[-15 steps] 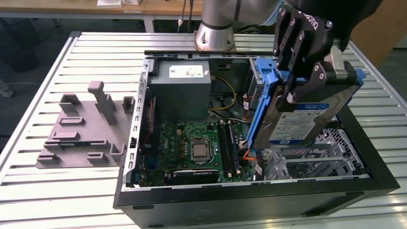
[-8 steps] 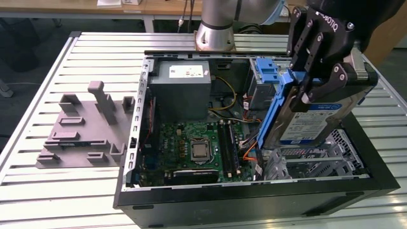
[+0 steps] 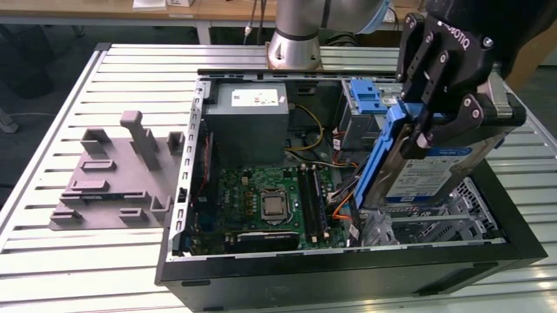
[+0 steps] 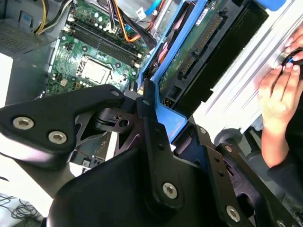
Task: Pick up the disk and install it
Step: 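Insert the disk into the insertion slot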
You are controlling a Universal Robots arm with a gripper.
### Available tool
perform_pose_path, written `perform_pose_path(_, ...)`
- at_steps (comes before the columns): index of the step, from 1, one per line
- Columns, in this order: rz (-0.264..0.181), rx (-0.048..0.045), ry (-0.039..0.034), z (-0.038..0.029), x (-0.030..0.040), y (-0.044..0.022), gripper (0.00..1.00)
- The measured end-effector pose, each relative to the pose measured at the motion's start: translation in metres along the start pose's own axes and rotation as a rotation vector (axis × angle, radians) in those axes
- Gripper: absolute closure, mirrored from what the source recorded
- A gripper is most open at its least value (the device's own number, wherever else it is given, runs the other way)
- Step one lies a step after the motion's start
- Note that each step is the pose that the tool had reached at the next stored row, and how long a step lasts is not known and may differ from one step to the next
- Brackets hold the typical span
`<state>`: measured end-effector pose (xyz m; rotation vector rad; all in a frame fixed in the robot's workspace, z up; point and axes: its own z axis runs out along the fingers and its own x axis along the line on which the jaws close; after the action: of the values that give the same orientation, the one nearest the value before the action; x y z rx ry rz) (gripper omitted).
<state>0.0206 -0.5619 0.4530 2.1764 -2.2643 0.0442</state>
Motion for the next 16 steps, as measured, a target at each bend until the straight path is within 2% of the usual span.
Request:
perform_pose_path(6, 0.000, 0.0000, -0.0001, 0.0009, 0.0012, -0.0168, 0.64)
perform_pose_path(9, 0.000, -0.0001, 0.0003, 0.0015, 0.0010, -0.0228, 0.64)
perform_pose_path(11, 0.000, 0.0000, 0.0001, 0.0020, 0.0008, -0.0251, 0.64)
perform_pose_path(16, 0.000, -0.0001, 0.0001, 0.0021, 0.0009, -0.0253, 0.64)
